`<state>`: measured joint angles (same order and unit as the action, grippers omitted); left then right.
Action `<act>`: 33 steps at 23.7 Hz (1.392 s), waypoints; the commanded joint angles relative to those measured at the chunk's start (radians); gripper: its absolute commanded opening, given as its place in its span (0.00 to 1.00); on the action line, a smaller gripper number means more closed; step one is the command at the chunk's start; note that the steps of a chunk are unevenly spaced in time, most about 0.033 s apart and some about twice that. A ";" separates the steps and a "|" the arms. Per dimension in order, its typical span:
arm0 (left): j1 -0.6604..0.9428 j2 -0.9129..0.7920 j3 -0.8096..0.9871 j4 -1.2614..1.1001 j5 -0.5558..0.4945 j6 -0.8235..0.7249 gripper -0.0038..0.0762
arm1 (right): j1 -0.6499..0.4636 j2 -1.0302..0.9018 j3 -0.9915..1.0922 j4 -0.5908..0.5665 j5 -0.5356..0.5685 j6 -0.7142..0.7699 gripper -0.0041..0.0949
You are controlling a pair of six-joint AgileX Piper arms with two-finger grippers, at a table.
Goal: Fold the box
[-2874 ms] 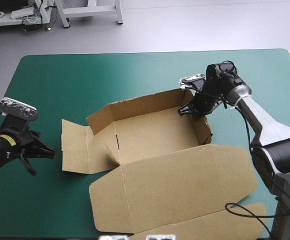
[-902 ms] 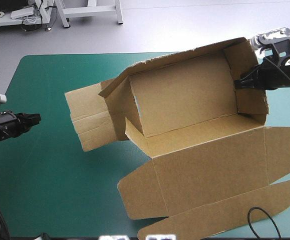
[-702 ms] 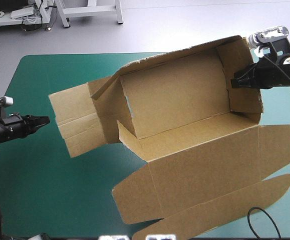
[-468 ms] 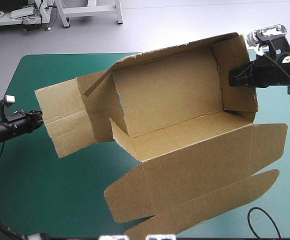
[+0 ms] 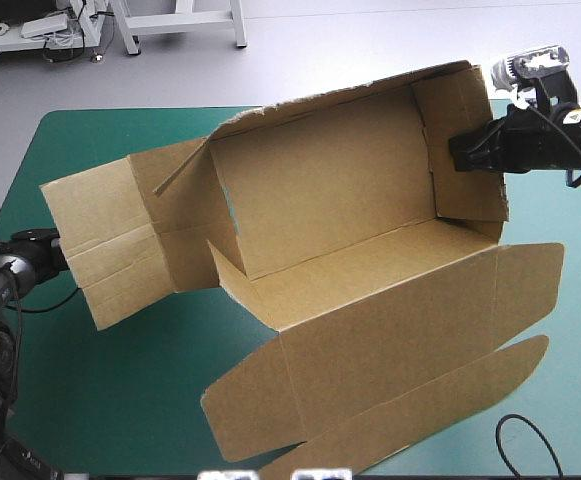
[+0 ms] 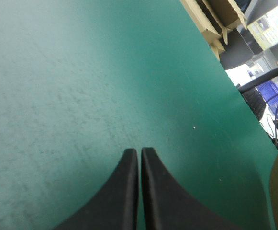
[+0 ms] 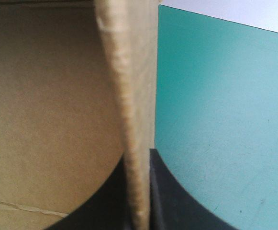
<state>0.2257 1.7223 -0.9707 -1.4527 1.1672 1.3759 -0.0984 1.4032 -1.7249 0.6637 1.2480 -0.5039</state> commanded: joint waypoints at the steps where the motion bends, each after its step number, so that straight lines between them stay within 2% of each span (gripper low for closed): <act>1: -0.038 -0.047 -0.025 -0.099 0.129 -0.003 0.07 | -0.006 -0.035 -0.031 0.032 -0.001 0.005 0.02; 6: -0.044 -0.102 -0.025 -0.098 0.129 -0.073 0.07 | -0.006 -0.034 -0.031 -0.067 -0.031 0.042 0.02; 19: -0.095 -0.473 -0.025 -0.097 0.129 -0.137 0.07 | -0.006 -0.034 -0.031 -0.073 -0.117 0.059 0.02; 25: -0.100 -0.512 -0.025 -0.124 0.129 -0.189 0.09 | -0.006 -0.034 -0.031 -0.073 -0.120 0.060 0.02; 28: -0.142 -0.512 -0.027 -0.186 0.129 -0.187 0.15 | -0.006 -0.034 -0.031 -0.077 -0.120 0.060 0.02; 33: -0.226 -0.512 -0.086 -0.188 0.129 -0.187 0.16 | -0.006 -0.034 -0.031 -0.081 -0.128 0.060 0.03</act>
<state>0.0442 1.2367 -0.9921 -1.5440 1.1970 1.1950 -0.0984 1.4032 -1.7249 0.5359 1.1835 -0.4545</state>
